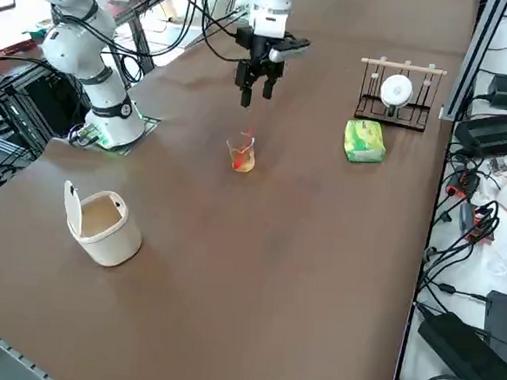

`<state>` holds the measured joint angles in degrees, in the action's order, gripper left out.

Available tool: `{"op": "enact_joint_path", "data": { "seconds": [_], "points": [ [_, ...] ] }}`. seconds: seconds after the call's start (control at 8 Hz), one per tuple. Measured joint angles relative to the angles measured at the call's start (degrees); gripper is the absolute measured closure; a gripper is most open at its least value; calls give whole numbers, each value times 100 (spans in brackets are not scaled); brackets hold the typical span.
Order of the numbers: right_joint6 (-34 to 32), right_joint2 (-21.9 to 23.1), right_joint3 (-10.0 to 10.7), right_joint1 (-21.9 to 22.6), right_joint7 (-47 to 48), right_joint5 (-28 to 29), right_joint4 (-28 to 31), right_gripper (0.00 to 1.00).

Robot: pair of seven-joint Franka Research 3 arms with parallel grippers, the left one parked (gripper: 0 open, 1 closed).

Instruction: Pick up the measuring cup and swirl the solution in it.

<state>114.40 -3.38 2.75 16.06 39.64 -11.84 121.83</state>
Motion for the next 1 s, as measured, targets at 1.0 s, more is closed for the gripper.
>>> {"op": "enact_joint_path", "data": {
  "seconds": [1.0],
  "points": [
    [392,-754,1,81,743,-382,27,19]
  ]
}}
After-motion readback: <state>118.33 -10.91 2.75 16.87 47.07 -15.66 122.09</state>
